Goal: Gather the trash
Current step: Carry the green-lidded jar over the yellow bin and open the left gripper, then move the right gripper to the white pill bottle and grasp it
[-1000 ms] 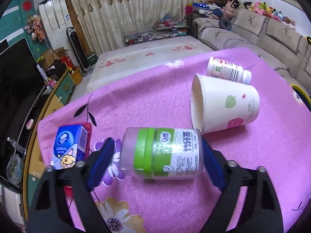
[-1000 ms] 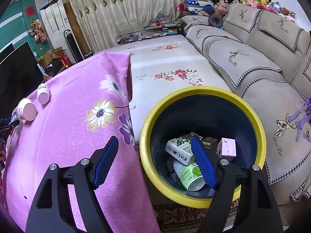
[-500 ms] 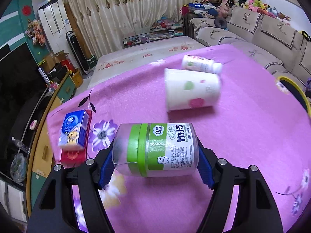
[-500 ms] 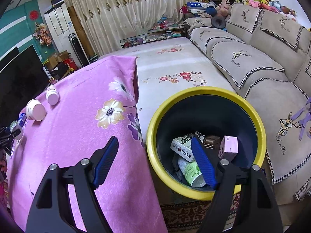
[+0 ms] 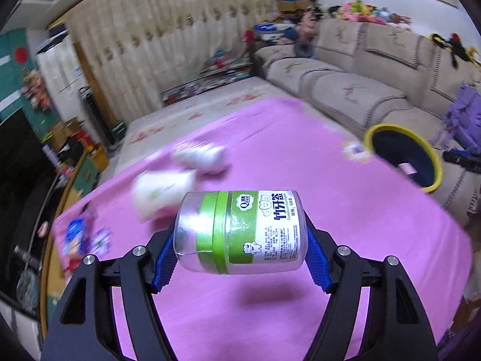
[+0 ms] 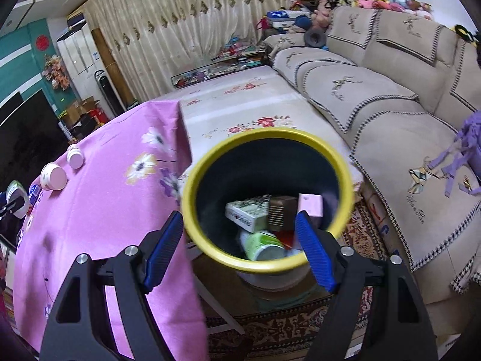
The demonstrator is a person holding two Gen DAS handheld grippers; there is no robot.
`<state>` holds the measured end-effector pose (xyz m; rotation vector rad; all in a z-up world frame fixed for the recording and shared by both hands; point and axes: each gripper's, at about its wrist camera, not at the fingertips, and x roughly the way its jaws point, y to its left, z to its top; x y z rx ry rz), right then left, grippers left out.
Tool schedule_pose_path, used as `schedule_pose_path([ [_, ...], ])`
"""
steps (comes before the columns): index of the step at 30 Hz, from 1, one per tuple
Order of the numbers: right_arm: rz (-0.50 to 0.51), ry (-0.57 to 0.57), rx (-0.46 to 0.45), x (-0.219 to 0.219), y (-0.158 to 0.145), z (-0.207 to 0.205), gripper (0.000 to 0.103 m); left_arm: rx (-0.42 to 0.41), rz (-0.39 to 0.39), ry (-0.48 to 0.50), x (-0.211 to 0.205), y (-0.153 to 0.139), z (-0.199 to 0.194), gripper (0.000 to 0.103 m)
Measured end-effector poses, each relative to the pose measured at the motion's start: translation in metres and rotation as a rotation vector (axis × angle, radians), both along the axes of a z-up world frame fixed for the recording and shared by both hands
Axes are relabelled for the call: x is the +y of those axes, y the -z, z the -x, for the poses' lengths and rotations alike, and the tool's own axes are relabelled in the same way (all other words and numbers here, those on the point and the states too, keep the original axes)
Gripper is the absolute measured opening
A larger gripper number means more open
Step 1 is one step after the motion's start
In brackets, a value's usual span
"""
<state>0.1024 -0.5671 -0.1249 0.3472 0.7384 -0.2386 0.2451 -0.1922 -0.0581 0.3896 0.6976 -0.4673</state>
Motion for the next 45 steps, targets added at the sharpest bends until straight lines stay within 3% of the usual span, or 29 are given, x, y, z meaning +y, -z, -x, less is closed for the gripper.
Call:
schedule_pose_path([
  [13, 0.01, 0.141, 0.004, -0.073, 0.012, 0.053, 0.073, 0.099, 0.018, 0.311, -0.238, 0.02, 0.015, 0.071],
  [18, 0.007, 0.183, 0.004, -0.092, 0.016, 0.07, 0.073, 0.125, -0.004, 0.358, -0.31, 0.037, 0.011, 0.071],
  [23, 0.0, 0.206, 0.016, -0.104, 0.021, 0.079, 0.073, 0.162, -0.02, 0.364, -0.352, 0.058, 0.003, 0.071],
  [24, -0.003, 0.209, 0.016, -0.105, 0.022, 0.079, 0.073, 0.168, -0.022, 0.358, -0.357, 0.061, 0.001, 0.075],
  [25, -0.007, 0.211, 0.016, -0.107, 0.023, 0.08, 0.073, 0.166, -0.024, 0.351, -0.361, 0.062, 0.0, 0.086],
  [27, -0.014, 0.212, 0.017, -0.107, 0.024, 0.079, 0.073, 0.148, -0.015, 0.333, -0.364, 0.063, -0.004, 0.091],
  [32, -0.019, 0.186, 0.024, -0.097, 0.027, 0.071, 0.073, 0.135, 0.083, 0.274, -0.319, 0.035, -0.008, 0.092],
  [39, -0.012, 0.123, 0.022, -0.069, 0.021, 0.051, 0.073, 0.053, 0.248, 0.086, -0.148, -0.003, -0.008, 0.098],
  [45, 0.021, -0.001, 0.002, -0.019, -0.001, 0.012, 0.073, -0.091, 0.209, -0.165, 0.003, 0.003, 0.0, 0.098],
])
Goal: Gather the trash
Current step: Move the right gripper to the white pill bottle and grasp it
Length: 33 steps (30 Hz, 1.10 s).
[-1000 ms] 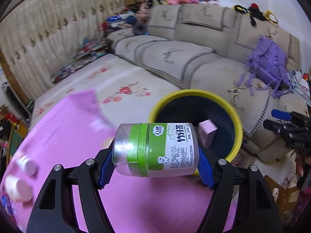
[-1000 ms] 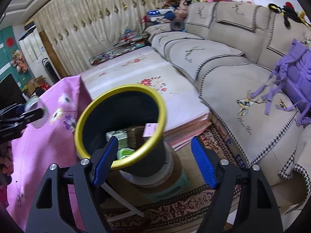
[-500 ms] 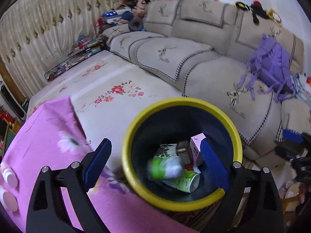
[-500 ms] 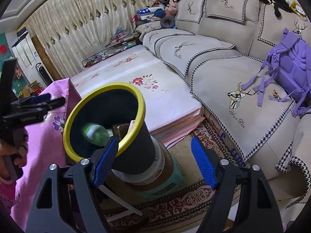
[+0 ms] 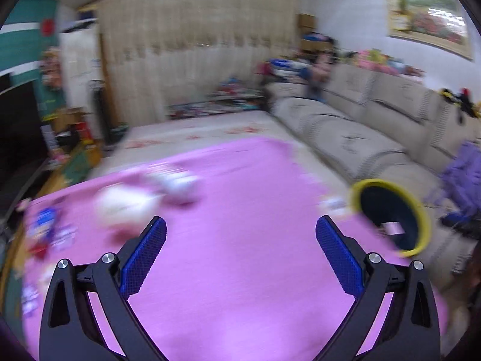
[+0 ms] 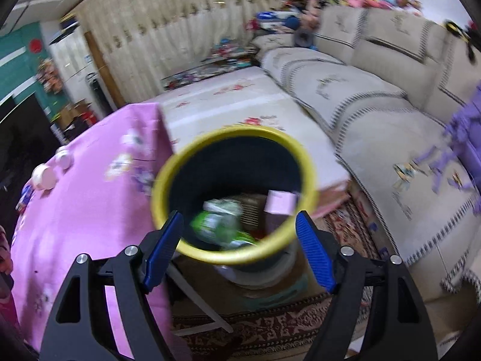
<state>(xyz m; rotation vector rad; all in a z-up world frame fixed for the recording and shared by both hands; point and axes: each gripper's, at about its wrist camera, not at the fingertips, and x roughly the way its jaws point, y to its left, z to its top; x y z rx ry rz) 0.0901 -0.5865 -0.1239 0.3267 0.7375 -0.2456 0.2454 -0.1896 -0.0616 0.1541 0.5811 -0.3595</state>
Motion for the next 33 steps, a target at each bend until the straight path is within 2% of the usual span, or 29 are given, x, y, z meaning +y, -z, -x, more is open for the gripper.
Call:
schedule_pose_path([
  [3, 0.018, -0.102, -0.018, 0.037, -0.018, -0.031, 0.073, -0.029, -0.045, -0.151, 0.068, 0.008, -0.004, 0.098],
  [6, 0.031, -0.226, -0.03, 0.082, -0.036, -0.068, 0.073, -0.024, -0.043, -0.26, 0.125, 0.016, -0.01, 0.098],
  [8, 0.044, -0.317, -0.034, 0.117, -0.045, -0.096, 0.073, -0.018, -0.025, -0.313, 0.155, 0.021, -0.016, 0.098],
  [12, 0.073, -0.459, -0.036, 0.184, -0.06, -0.153, 0.073, -0.02, 0.003, -0.349, 0.183, 0.035, -0.02, 0.098],
  [19, 0.059, -0.592, -0.04, 0.262, -0.065, -0.254, 0.073, -0.045, -0.058, -0.315, 0.163, 0.039, -0.007, 0.098],
  [24, 0.073, -0.64, -0.009, 0.297, -0.051, -0.317, 0.073, -0.035, -0.042, -0.314, 0.161, 0.037, -0.006, 0.098],
  [33, 0.089, -0.687, 0.11, 0.328, -0.019, -0.377, 0.073, -0.013, -0.016, -0.309, 0.164, 0.038, -0.009, 0.098],
])
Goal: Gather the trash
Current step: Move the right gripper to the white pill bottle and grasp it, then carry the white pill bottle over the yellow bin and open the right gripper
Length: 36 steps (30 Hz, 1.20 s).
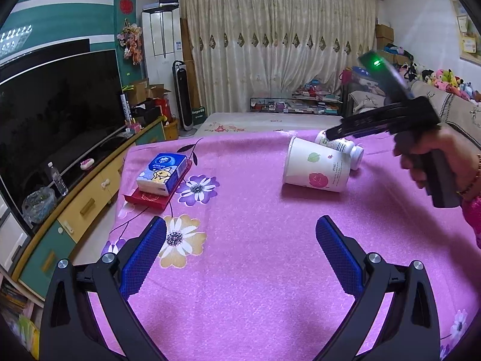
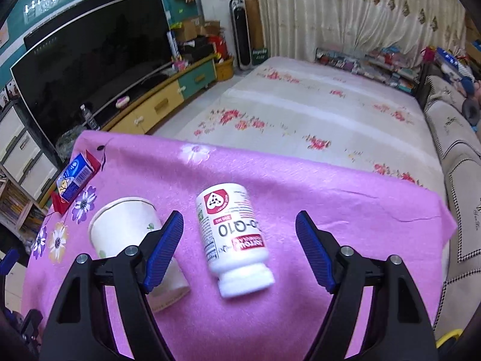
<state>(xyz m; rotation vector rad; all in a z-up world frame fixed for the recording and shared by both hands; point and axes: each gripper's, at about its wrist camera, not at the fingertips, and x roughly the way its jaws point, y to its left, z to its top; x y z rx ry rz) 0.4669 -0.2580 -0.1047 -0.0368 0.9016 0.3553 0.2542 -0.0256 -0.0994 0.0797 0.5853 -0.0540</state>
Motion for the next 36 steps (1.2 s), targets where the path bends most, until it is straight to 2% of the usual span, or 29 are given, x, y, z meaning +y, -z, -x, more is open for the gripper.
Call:
schedule_pose_path([
  [3, 0.037, 0.011, 0.028, 0.007, 0.011, -0.009, 0.07, 0.001, 0.0, 0.002, 0.0, 0.0, 0.0, 0.098],
  [5, 0.027, 0.013, 0.052, 0.007, 0.018, -0.013, 0.069, 0.002, 0.001, 0.002, 0.0, 0.0, 0.0, 0.098],
  [9, 0.026, 0.0, 0.082, 0.008, 0.026, -0.013, 0.055, 0.003, 0.001, 0.002, -0.001, 0.0, 0.0, 0.098],
  [11, -0.012, -0.006, 0.108, 0.007, 0.031, -0.013, 0.048, 0.004, 0.0, 0.001, -0.001, 0.0, -0.001, 0.098],
  [14, 0.002, 0.018, 0.095, 0.004, 0.029, -0.009, 0.047, 0.002, -0.007, 0.0, -0.001, 0.001, -0.001, 0.098],
  [17, -0.04, 0.038, 0.082, -0.006, 0.021, 0.003, 0.046, 0.004, -0.01, -0.001, -0.002, 0.002, 0.0, 0.098],
  [23, -0.103, 0.082, 0.018, -0.035, -0.008, 0.048, 0.045, -0.005, -0.028, 0.002, -0.006, 0.002, 0.002, 0.098],
  [28, -0.137, 0.127, -0.055, -0.072, -0.032, 0.102, 0.045, -0.017, -0.038, 0.008, -0.009, 0.001, 0.005, 0.098],
  [36, -0.106, 0.284, -0.15, -0.161, -0.047, 0.188, 0.045, -0.027, -0.026, 0.01, -0.007, -0.002, 0.008, 0.098],
])
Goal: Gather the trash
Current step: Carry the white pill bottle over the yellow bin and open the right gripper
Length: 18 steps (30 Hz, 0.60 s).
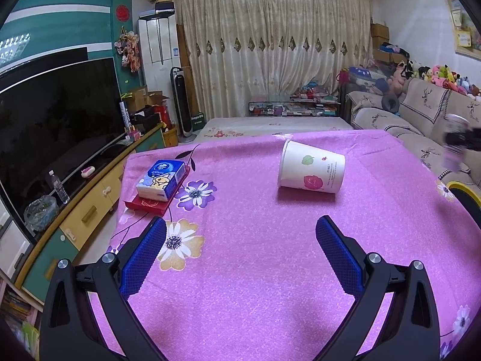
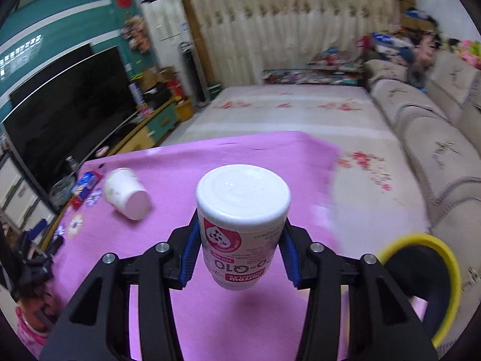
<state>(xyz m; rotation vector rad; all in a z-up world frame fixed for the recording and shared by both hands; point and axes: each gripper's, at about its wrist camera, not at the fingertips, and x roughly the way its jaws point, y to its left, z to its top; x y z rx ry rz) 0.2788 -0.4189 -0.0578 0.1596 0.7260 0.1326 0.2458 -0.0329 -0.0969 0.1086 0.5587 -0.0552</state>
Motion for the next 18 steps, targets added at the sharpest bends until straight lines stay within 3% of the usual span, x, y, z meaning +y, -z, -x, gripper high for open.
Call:
schedule_pose_path([
  [5, 0.024, 0.144, 0.01, -0.064, 0.011, 0.036, 0.045, -0.001, -0.006, 0.0, 0.0, 0.0, 0.001, 0.098],
  [10, 0.025, 0.279, 0.06, -0.117, 0.042, 0.059, 0.045, -0.002, -0.011, -0.005, 0.0, 0.0, 0.001, 0.098],
  [18, 0.009, 0.391, 0.166, -0.164, 0.091, 0.069, 0.046, 0.0, -0.018, 0.0, 0.0, 0.001, 0.002, 0.098],
])
